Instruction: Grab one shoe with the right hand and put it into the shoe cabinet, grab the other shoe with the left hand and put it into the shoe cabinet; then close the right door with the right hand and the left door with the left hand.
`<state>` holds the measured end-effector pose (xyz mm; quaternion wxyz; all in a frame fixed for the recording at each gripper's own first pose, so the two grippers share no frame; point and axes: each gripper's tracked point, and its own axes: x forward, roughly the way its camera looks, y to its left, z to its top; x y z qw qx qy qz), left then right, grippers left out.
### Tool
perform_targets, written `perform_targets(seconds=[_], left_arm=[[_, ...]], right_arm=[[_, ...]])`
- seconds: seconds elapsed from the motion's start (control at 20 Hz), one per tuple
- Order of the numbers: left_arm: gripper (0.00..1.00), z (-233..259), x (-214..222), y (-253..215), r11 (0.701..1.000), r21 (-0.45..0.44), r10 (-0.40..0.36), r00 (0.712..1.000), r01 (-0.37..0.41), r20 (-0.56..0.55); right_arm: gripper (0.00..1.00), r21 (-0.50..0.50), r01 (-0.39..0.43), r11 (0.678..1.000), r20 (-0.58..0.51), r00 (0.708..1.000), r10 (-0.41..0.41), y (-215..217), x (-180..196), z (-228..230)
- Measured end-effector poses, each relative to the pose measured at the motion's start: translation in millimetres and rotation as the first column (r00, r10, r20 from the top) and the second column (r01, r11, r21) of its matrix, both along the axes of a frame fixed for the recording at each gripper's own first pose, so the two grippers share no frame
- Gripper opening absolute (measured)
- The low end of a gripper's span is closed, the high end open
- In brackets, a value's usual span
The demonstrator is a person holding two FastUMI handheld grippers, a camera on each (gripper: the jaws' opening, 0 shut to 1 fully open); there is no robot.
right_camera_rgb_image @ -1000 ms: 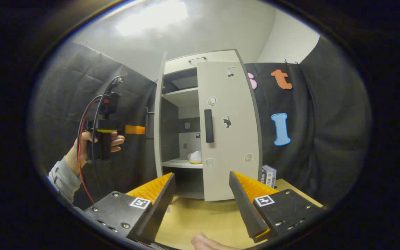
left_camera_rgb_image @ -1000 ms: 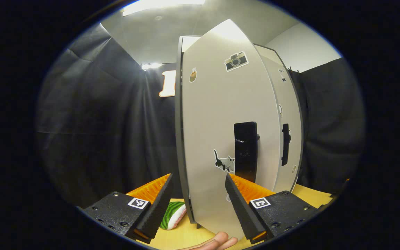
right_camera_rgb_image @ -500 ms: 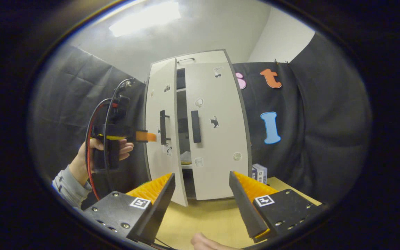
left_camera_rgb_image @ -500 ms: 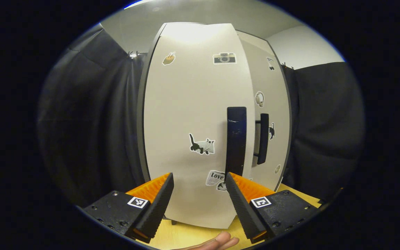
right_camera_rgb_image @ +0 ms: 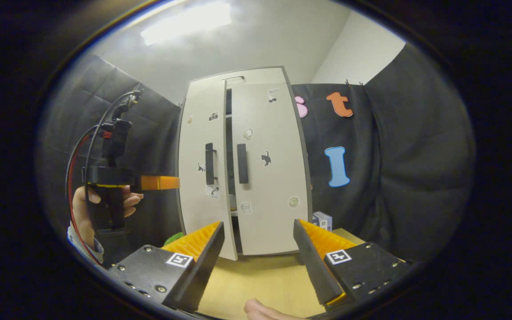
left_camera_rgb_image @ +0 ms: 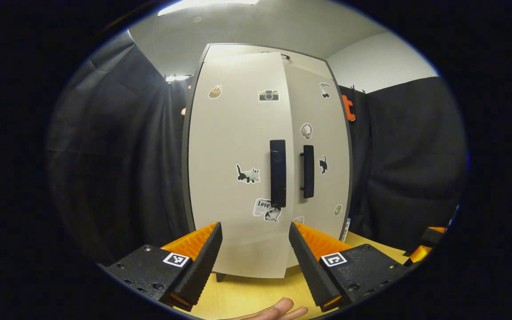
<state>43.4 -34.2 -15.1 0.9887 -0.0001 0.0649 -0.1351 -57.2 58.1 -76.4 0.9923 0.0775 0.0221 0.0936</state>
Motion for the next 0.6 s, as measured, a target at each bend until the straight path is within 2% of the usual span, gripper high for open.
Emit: perform_targets(seconds=[0.05, 0.1, 0.2, 0.35, 0.4, 0.45, 0.5, 0.55, 0.6], left_arm=[[0.92, -4, -7, 2, 1.0, 0.012, 0.007, 1.0, -0.007, -0.002], [0.92, -8, -15, 5, 1.0, 0.017, 0.017, 1.0, -0.016, -0.01], [0.93, -16, -28, 11, 0.999, 0.023, 0.033, 0.999, -0.033, -0.021], [0.94, -24, -48, 29, 0.995, 0.017, 0.099, 0.995, -0.099, -0.012], [0.94, -24, -53, 33, 0.993, 0.017, 0.116, 0.993, -0.116, 0.005], [0.94, -28, -62, 36, 0.992, 0.023, 0.127, 0.992, -0.127, 0.003], [0.94, -30, -73, 40, 0.99, 0.018, 0.14, 0.99, -0.141, 0.014], [0.94, -32, -81, 42, 0.989, 0.013, 0.146, 0.989, -0.146, 0.015], [0.94, -39, -88, 42, 0.99, 0.012, 0.142, 0.99, -0.142, 0.013]], right_arm=[[0.88, -0.015, 0.013, 1.0, -0.001, 1.0, -0.013, -1, 1, -2], [0.93, -0.032, 0.021, 0.999, -0.004, 1.0, -0.021, 0, 2, -4], [0.93, -0.047, 0.025, 0.999, -0.004, 1.0, -0.025, 5, 2, -5], [0.93, -0.06, -0.006, 0.998, -0.008, 1.0, 0.006, 18, 3, -8], [0.89, -0.072, -0.013, 0.997, -0.006, 1.0, 0.012, 20, 4, -9], [0.89, -0.081, -0.006, 0.997, -0.004, 1.0, 0.006, 19, 5, -10], [0.93, -0.082, 0.005, 0.997, 0.002, 1.0, -0.005, 18, 6, -12], [0.89, -0.084, 0.007, 0.996, 0.007, 1.0, -0.007, 21, 7, -13], [0.93, -0.088, -0.001, 0.996, 0.006, 1.0, 0.002, 26, 8, -17]])
